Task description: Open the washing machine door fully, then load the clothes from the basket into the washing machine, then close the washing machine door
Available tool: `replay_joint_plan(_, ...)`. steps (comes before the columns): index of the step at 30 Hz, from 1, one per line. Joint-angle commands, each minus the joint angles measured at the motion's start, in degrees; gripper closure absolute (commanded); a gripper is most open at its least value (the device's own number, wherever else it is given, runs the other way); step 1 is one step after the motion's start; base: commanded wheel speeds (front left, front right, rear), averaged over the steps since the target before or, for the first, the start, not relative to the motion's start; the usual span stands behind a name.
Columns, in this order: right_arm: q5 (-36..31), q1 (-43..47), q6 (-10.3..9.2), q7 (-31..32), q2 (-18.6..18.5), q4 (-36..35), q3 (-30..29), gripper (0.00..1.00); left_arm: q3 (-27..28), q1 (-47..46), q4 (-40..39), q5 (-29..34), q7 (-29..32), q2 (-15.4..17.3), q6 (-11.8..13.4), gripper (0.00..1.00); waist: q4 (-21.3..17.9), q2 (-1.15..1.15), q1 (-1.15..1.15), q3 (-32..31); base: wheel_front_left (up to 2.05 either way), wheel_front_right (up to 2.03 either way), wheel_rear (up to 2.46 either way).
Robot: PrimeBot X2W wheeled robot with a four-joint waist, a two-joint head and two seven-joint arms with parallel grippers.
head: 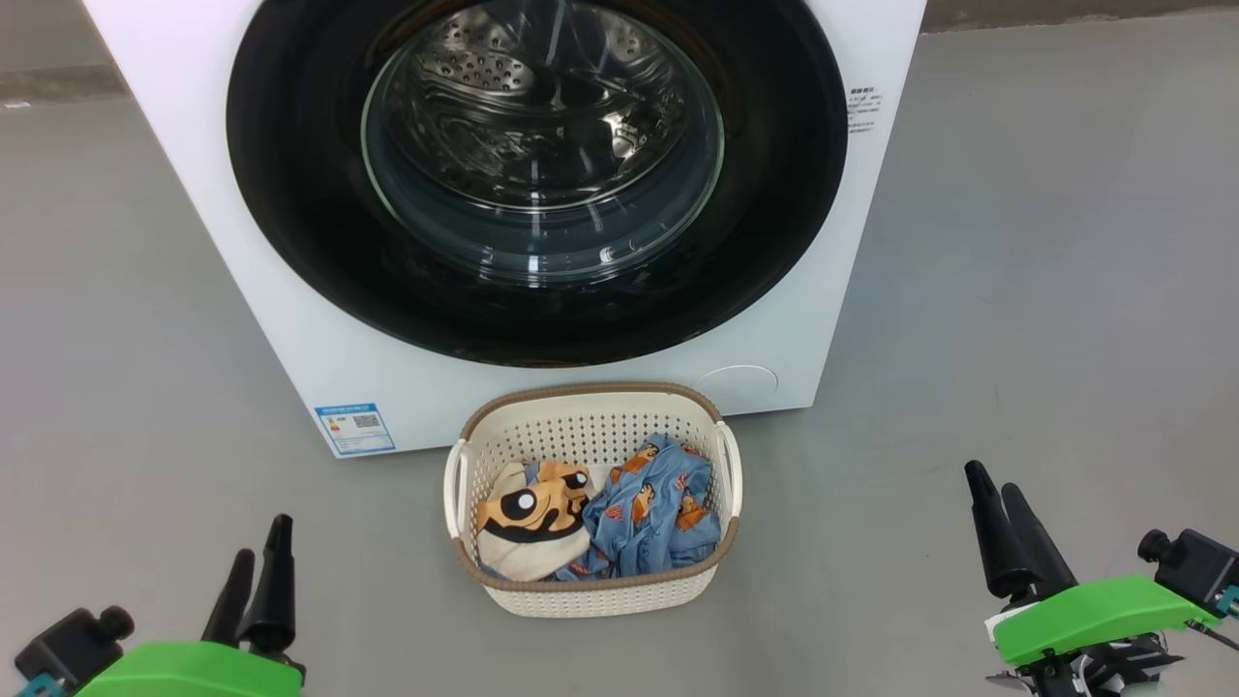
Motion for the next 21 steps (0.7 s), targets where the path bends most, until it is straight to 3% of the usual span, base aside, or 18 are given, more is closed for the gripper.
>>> replay_joint_plan(1,-3.5,-2.8,0.05,-1.0,-1.0,-1.7,1.2,0.0,1.0,-2.8,-1.9,3.4,-0.9,1.8,-0.1,0.0,0.0,0.0,-0.01,0.0,0.0,0.0,0.0)
replay_joint_plan(21,-20.1,-4.5,0.07,-4.2,-1.6,-0.9,2.8,0.0,0.3,-2.8,-2.8,17.8,-4.1,3.4,-0.2,0.0,-0.2,0.0,-0.01,0.1,0.0,0.0,0.0)
